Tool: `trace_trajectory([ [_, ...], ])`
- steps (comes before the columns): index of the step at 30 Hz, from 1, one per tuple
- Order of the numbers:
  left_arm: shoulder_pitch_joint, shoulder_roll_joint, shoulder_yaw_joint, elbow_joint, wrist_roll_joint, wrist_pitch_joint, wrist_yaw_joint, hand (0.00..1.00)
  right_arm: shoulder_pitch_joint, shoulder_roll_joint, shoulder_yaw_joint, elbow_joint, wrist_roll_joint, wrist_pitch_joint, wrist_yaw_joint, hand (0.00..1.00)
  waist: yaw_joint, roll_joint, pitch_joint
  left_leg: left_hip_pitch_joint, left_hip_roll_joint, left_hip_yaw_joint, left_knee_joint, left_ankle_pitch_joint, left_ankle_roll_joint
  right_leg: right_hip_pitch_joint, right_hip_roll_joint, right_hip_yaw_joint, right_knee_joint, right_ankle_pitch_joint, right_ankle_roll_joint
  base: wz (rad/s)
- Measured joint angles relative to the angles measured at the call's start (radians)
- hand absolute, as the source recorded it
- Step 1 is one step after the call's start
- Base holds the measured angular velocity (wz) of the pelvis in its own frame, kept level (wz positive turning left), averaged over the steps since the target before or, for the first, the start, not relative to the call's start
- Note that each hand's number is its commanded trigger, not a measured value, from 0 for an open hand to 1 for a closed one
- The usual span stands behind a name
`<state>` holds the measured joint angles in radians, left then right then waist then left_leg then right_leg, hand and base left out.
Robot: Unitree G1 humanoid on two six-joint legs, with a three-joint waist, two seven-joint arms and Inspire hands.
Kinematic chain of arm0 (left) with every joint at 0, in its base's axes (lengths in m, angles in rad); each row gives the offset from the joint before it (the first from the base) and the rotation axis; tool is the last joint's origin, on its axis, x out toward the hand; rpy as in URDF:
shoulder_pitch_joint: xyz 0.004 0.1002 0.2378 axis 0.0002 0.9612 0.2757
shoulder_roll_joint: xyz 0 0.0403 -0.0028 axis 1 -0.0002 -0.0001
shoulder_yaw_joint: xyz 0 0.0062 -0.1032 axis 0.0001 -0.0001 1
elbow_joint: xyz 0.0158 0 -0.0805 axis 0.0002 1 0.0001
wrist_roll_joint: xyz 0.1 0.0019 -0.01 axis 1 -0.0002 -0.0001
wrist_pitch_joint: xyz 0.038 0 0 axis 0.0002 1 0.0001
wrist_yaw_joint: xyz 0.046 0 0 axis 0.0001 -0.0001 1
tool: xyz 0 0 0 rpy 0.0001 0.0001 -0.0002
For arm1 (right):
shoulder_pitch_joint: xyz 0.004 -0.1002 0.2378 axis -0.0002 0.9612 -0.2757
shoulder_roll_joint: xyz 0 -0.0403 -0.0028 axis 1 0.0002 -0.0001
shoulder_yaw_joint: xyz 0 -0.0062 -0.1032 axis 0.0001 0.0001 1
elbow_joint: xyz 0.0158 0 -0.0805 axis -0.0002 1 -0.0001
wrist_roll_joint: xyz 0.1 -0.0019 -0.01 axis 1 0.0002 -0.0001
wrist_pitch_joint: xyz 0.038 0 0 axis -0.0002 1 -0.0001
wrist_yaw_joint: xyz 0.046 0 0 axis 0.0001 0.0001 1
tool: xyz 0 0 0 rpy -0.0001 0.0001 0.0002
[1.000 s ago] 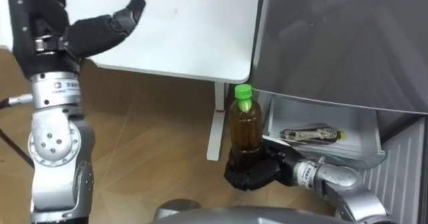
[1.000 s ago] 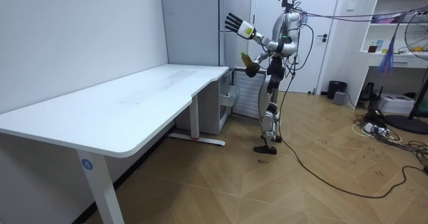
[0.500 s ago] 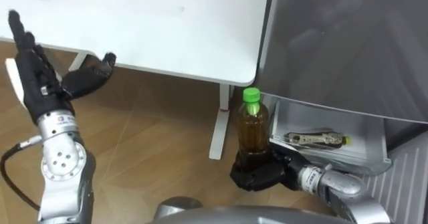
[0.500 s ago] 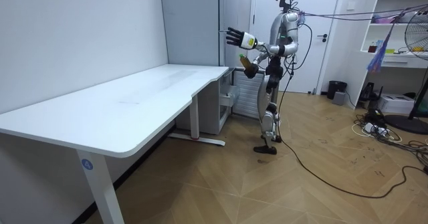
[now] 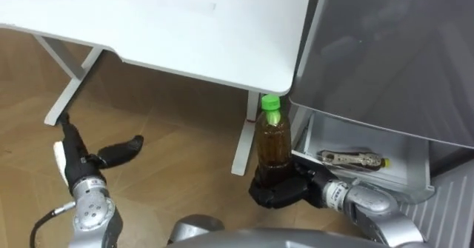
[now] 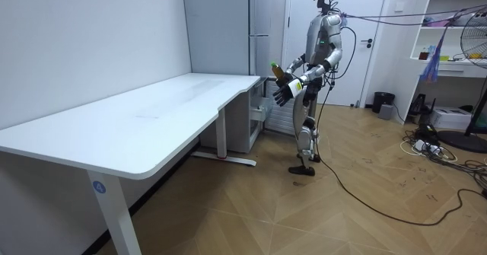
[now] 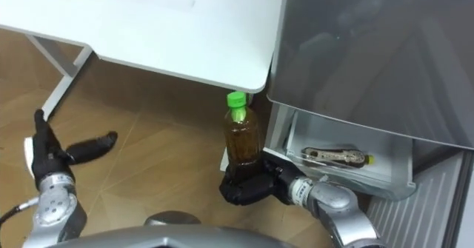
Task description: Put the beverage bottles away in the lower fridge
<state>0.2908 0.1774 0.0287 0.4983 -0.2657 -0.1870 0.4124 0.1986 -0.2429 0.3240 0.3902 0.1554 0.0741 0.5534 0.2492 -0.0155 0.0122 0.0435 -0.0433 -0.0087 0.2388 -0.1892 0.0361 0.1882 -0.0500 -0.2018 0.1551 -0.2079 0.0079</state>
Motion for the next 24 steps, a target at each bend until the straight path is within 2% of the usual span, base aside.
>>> trace_trajectory([
  [3, 0.001, 0.000, -0.024, 0.087, -0.007, 0.029, 0.011, 0.00, -0.003, 0.003, 0.009, 0.005, 0.044, 0.014, -0.014, 1.00, -0.003, -0.004, 0.0030, 0.000, -0.001, 0.001, -0.001, 0.000, 0.000, 0.000, 0.000, 0.003, -0.002, 0.000, 0.000, -0.01],
  [7, -0.003, 0.000, -0.049, 0.182, -0.002, 0.058, 0.014, 0.00, -0.004, 0.002, 0.009, 0.005, 0.050, 0.016, -0.042, 1.00, -0.007, -0.013, 0.0031, -0.014, -0.002, -0.002, 0.004, 0.000, 0.000, -0.011, 0.000, -0.001, -0.001, 0.001, 0.000, 0.00],
  [10, -0.004, 0.001, -0.055, 0.249, 0.041, 0.085, 0.008, 0.00, -0.004, 0.006, 0.009, 0.007, 0.050, 0.023, -0.046, 1.00, -0.025, -0.012, 0.0038, -0.020, -0.001, 0.002, 0.005, 0.000, 0.000, -0.020, 0.000, -0.002, 0.000, 0.001, 0.000, 0.00],
  [16, 0.011, 0.001, -0.110, 0.304, 0.048, 0.123, -0.103, 0.00, -0.023, 0.010, 0.009, 0.058, 0.046, 0.032, -0.036, 1.00, -0.055, -0.006, 0.0042, -0.035, -0.002, 0.007, 0.000, 0.000, 0.001, -0.029, 0.000, 0.004, 0.005, 0.001, 0.000, -0.01],
  [20, 0.007, 0.000, -0.130, 0.322, 0.129, 0.144, -0.180, 0.00, -0.025, 0.009, 0.003, 0.050, 0.045, 0.034, -0.033, 1.00, -0.086, -0.004, 0.0018, -0.047, 0.000, 0.010, 0.001, 0.000, 0.001, -0.041, 0.000, 0.007, 0.004, 0.001, 0.000, 0.00],
  [24, -0.015, -0.001, -0.173, 0.357, 0.168, 0.145, -0.230, 0.00, -0.039, 0.004, 0.005, 0.059, 0.050, 0.033, -0.038, 1.00, -0.115, 0.006, -0.0003, -0.053, -0.002, 0.010, 0.002, 0.000, 0.001, -0.045, -0.001, 0.004, 0.005, 0.002, 0.001, 0.01],
])
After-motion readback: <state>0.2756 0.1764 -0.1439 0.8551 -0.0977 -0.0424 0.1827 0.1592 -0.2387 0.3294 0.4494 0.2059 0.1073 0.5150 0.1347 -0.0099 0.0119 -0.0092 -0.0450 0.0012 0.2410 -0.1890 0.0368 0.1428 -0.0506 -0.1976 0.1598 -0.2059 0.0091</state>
